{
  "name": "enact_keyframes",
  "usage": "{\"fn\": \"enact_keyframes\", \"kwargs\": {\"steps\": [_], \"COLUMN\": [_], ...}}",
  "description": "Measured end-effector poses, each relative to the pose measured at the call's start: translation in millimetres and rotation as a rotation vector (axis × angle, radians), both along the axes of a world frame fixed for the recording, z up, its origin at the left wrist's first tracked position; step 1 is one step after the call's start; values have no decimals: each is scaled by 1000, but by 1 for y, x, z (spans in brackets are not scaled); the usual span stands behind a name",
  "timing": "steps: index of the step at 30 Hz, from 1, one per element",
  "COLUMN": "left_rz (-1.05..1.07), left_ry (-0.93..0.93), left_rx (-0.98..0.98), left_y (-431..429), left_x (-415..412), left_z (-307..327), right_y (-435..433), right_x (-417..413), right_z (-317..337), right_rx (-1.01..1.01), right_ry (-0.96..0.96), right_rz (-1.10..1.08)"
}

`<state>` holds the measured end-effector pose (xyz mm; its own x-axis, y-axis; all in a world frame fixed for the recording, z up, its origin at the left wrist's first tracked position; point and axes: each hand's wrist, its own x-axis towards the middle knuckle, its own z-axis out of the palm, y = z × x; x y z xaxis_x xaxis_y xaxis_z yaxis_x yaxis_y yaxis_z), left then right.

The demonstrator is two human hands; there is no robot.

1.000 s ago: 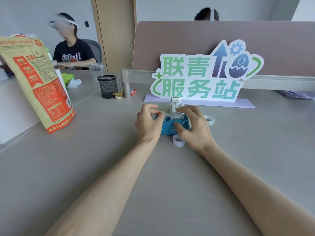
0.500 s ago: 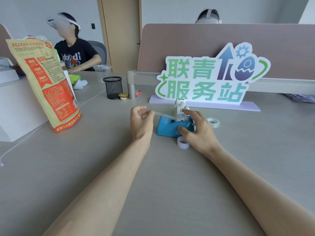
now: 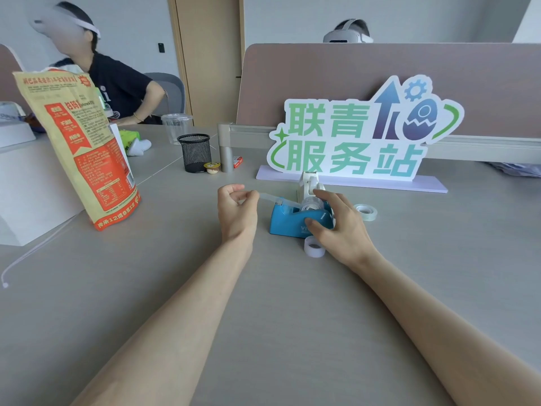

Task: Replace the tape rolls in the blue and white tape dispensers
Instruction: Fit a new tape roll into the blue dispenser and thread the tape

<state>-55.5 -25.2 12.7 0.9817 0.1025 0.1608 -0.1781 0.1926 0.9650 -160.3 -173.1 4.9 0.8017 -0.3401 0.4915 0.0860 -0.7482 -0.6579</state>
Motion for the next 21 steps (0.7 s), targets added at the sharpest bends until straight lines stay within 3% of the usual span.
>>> {"fn": "enact_keyframes", "kwargs": {"steps": [21], "left_rz": [27], "left_ry": [29], "left_rx": [64], "left_y": [2], "left_x": [6], "left_z": [-6], "right_y": [-1], "right_x": [3], "right_z": [-3], "right_rx": [-30], "right_ry": [0], "right_rz": [12]}}
